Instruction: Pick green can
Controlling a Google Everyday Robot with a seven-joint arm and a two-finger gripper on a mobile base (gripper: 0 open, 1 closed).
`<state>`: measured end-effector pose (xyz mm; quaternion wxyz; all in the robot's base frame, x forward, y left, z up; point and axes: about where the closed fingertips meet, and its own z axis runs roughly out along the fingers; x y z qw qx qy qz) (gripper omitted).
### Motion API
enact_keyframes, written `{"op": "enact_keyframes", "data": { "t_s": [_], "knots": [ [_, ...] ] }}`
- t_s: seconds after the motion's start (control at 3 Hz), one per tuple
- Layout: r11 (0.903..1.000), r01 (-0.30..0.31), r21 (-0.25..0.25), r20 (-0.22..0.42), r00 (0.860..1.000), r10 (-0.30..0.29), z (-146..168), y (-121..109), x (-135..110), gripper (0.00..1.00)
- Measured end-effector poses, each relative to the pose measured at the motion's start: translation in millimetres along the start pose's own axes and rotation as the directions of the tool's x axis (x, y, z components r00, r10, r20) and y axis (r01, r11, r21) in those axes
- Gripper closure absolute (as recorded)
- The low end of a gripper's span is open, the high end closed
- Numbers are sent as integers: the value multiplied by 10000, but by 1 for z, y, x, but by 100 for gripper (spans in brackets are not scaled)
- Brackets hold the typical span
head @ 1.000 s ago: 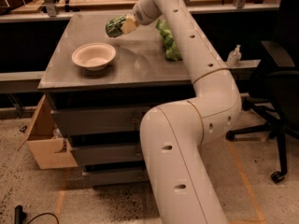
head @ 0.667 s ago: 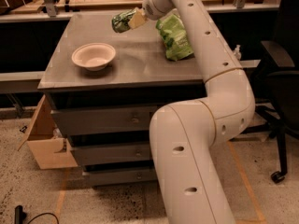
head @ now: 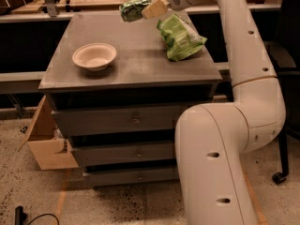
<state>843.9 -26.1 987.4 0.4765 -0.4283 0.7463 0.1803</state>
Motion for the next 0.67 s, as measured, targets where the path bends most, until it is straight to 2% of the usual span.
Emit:
{"op": "enact_keyframes", "data": {
  "t_s": [0.33,0.67],
  "knots": [
    [9996,188,-221,109,9998,-186,4,5,0,100],
    [9996,171,-217,97,9998,-169,4,5,0,100]
  ]
}}
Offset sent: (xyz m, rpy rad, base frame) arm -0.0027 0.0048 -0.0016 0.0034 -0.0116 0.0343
